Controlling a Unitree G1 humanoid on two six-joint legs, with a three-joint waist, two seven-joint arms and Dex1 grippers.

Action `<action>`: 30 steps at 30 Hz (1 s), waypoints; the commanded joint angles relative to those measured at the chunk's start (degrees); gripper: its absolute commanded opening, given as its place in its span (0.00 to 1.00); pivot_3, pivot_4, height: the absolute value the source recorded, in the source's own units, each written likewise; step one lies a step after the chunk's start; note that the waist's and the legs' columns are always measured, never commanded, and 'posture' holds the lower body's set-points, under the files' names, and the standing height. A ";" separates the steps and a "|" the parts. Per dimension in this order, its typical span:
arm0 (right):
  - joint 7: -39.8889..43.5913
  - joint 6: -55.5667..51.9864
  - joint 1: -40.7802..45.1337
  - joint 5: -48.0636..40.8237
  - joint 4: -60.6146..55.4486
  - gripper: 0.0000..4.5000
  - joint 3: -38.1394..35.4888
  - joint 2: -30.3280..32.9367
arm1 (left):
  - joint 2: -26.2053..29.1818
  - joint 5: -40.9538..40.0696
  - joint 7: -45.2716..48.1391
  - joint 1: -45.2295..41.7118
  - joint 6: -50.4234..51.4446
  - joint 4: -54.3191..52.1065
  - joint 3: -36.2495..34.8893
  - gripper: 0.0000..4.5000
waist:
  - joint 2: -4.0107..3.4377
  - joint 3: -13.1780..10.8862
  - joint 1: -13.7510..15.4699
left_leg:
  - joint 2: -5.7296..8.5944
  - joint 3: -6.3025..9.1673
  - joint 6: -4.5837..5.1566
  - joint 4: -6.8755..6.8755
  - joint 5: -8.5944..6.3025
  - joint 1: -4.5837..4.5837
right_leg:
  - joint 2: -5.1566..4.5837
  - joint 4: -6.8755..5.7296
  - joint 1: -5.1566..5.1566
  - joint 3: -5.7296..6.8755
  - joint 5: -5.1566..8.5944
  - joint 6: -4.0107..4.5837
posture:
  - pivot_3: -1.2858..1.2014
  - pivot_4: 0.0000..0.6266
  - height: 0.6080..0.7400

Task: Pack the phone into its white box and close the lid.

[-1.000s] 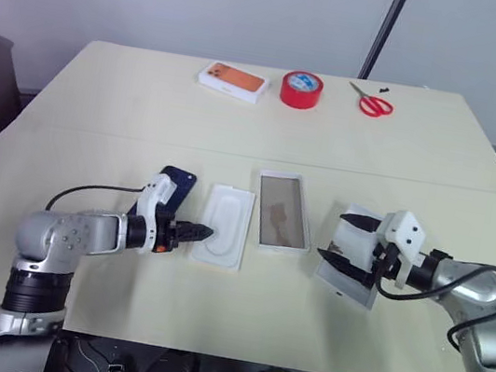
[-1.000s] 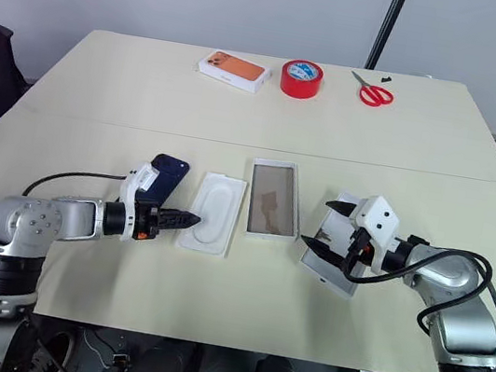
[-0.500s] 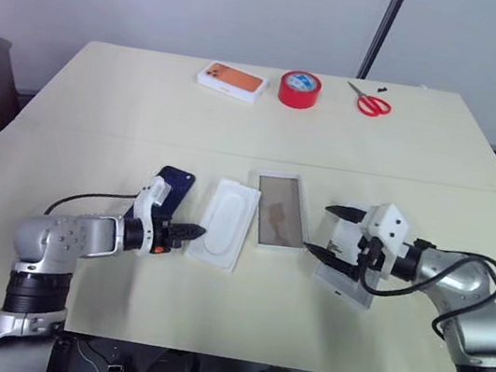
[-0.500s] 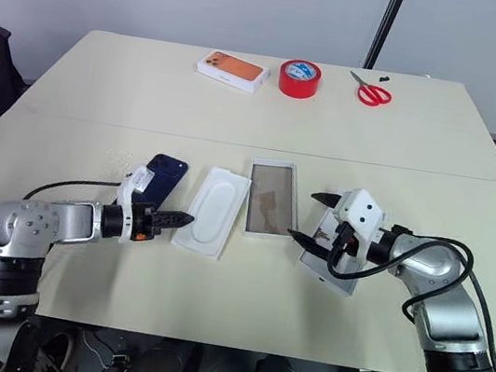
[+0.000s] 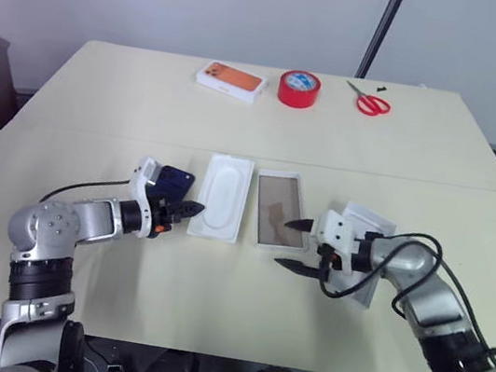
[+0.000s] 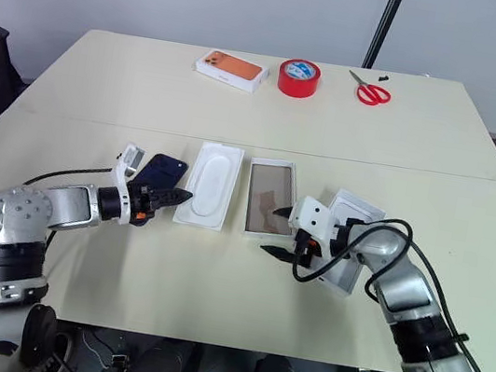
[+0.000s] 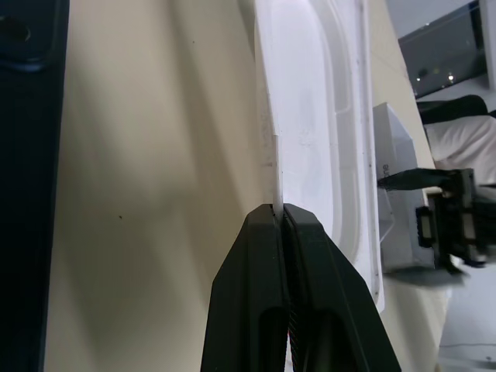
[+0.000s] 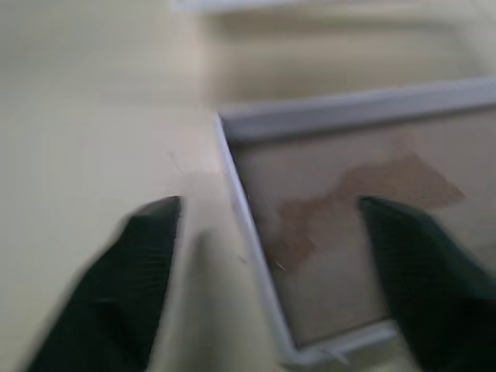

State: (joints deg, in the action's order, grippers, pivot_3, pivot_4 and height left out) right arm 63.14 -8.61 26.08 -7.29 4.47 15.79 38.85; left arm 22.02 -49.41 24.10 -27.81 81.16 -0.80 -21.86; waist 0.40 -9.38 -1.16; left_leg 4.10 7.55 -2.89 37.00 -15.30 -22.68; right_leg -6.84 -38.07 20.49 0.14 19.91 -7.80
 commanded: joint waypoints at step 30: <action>-3.31 -7.03 0.36 -0.81 -9.97 0.65 -3.44 -5.28 | -6.53 -1.81 -6.30 -5.14 -2.31 -1.98 0.34 0.00 | 0.02 -0.01 0.23 | -0.01 0.05 -0.07 0.10 0.03 -0.27 | -0.02 -0.04 0.20 0.01 -0.01 0.00 | 0.52 0.24 1.00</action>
State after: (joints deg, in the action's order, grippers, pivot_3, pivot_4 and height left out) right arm 59.80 -15.82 26.85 -7.05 -3.37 15.15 32.14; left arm 15.53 -50.53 18.22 -33.25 79.16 -0.34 -21.06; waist 0.43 -9.40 -0.92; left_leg 4.09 7.60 -2.96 37.10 -15.26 -22.96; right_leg -6.88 -38.10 20.70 0.15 19.91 -7.80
